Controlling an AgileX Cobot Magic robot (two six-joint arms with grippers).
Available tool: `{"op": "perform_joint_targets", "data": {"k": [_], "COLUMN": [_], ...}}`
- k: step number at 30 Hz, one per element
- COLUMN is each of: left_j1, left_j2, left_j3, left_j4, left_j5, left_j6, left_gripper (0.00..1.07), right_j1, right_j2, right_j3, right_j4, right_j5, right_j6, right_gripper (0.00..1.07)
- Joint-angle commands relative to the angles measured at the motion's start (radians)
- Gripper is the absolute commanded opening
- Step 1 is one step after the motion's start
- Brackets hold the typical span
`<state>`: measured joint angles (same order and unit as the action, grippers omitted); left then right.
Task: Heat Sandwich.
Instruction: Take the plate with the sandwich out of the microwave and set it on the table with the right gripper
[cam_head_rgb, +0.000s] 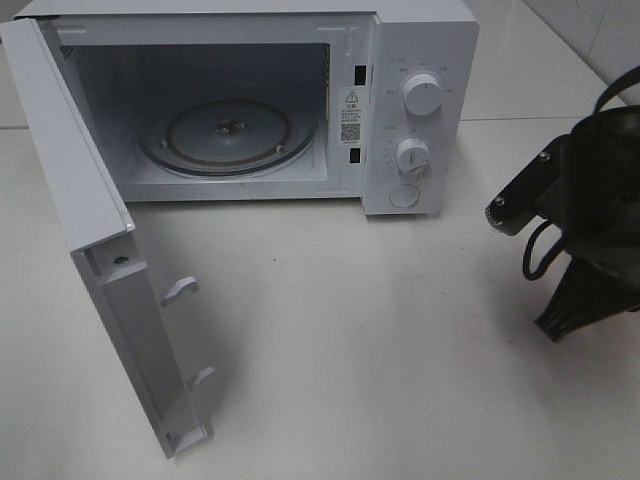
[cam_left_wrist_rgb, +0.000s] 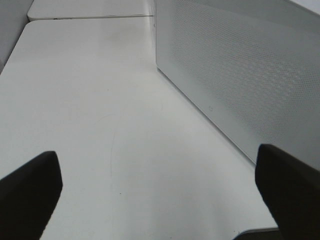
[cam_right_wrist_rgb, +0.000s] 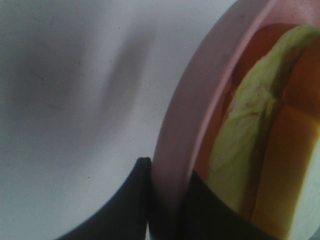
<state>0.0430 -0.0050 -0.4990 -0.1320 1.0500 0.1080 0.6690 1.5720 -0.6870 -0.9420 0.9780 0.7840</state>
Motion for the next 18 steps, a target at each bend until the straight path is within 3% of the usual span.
{"op": "perform_joint_targets", "data": {"k": [1,9,18], "left_j1": [0.005,0.005,0.005], "left_j2": [-0.02,-0.02,-0.02], "left_j3": [0.005,0.005,0.005], "left_j4": [-0.001,-0.001,-0.001], "left_j5": [-0.012,-0.012,-0.012], "left_j6": [-0.006,-0.006,-0.006], "left_gripper": [1.03,1.03,1.03], "right_j1": [-0.006,-0.009,-0.086], "right_j2": [0.048,0.141,0.206], "right_j3": [-0.012,-0.012,-0.014], "right_j4": [-0.035,-0.037,-0.042], "right_j5": [0.024,-0.02,-0.09], "right_j6": [0.081,0.171,0.204], "right_gripper": [0.03,0.05,0.06]}}
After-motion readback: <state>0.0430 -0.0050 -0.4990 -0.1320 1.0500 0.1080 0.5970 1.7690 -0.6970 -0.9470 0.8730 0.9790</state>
